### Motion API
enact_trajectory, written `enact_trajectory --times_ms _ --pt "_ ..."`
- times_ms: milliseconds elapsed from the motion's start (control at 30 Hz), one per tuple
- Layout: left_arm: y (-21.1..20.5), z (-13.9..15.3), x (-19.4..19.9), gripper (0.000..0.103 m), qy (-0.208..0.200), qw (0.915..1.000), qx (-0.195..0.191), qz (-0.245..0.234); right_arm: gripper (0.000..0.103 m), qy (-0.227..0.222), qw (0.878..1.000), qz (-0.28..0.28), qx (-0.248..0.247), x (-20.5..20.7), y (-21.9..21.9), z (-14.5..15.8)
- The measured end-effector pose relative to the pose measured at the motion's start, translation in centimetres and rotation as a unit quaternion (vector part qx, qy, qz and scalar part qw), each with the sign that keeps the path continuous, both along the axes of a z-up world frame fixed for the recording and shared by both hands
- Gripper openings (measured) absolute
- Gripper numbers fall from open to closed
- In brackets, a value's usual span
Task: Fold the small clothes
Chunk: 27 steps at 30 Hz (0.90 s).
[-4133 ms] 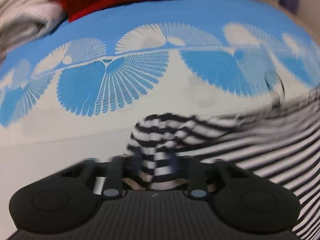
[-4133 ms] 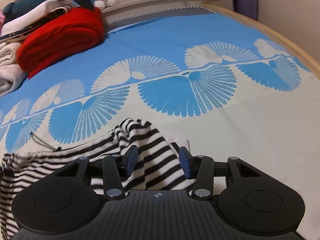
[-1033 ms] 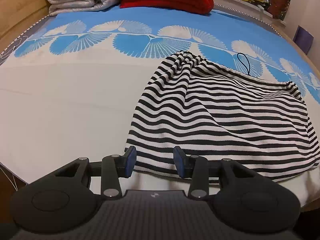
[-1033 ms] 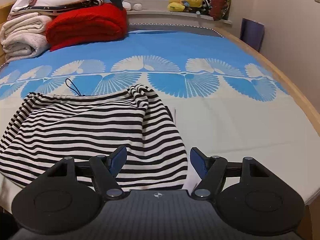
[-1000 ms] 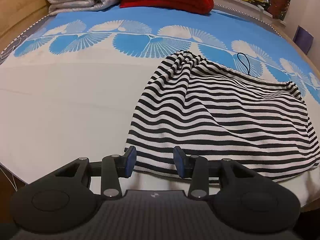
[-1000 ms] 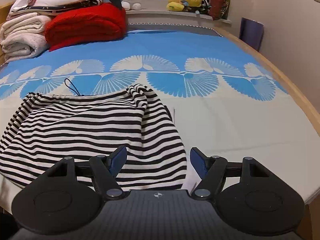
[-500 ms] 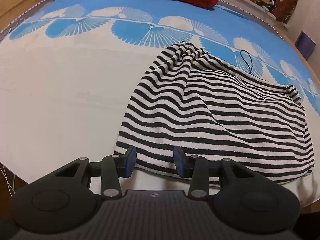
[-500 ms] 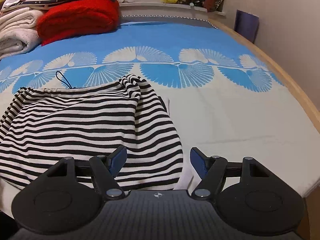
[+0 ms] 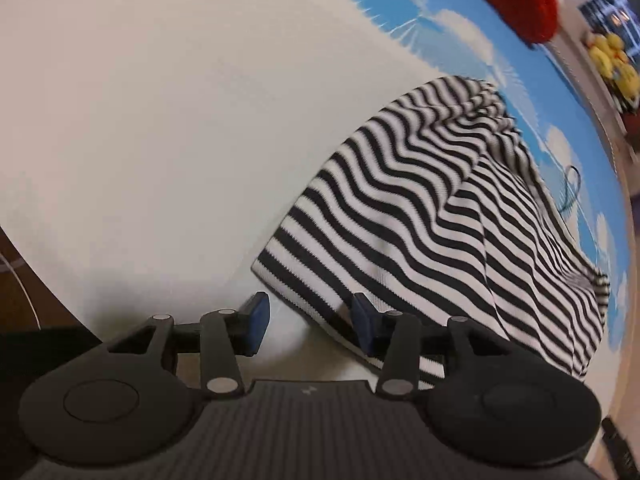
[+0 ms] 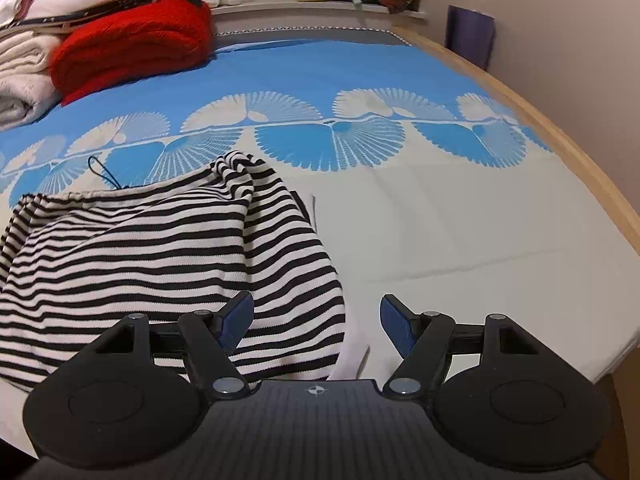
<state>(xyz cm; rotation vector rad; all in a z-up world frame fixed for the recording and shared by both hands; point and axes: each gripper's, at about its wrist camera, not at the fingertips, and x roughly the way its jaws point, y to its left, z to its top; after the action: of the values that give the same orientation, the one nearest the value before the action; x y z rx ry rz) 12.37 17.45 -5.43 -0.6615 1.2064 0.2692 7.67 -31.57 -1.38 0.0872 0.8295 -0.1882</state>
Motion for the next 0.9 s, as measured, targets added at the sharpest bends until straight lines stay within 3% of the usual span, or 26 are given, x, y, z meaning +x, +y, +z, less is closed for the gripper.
enact_trajectory --times_ms 167,333,400,467,533,733,900 --pt "-0.1 -0.6 1.1 0.059 -0.004 0.9998 0.0 0.018 0.072 0.003 1.0 -0.017 0.012 -0.2 -0.9 0.0" --pt "-1.4 -0.6 1.7 0.056 -0.013 0.9992 0.037 0.005 0.072 0.003 0.999 -0.032 0.024 -0.6 -1.6 0.0" --pt "-1.9 -0.5 1.8 0.046 -0.016 0.9982 0.057 -0.006 0.072 0.003 0.999 -0.036 0.026 -0.7 -1.7 0.0" --pt "-2.0 -0.5 1.7 0.023 -0.021 0.998 0.059 -0.008 0.072 0.003 0.999 -0.037 0.026 -0.8 -1.8 0.0" --pt "-2.1 -0.5 1.6 0.015 -0.025 0.9981 0.055 -0.009 0.072 0.003 0.999 -0.038 0.025 -0.9 -1.8 0.0" --pt "-3.1 0.5 1.6 0.01 -0.043 0.994 0.091 -0.044 0.072 0.001 0.998 -0.055 0.029 -1.1 -2.4 0.1" --pt "-1.9 2.3 -0.1 0.008 -0.087 0.9875 0.124 -0.044 0.072 -0.013 0.996 -0.076 0.036 -1.3 -3.0 0.5"
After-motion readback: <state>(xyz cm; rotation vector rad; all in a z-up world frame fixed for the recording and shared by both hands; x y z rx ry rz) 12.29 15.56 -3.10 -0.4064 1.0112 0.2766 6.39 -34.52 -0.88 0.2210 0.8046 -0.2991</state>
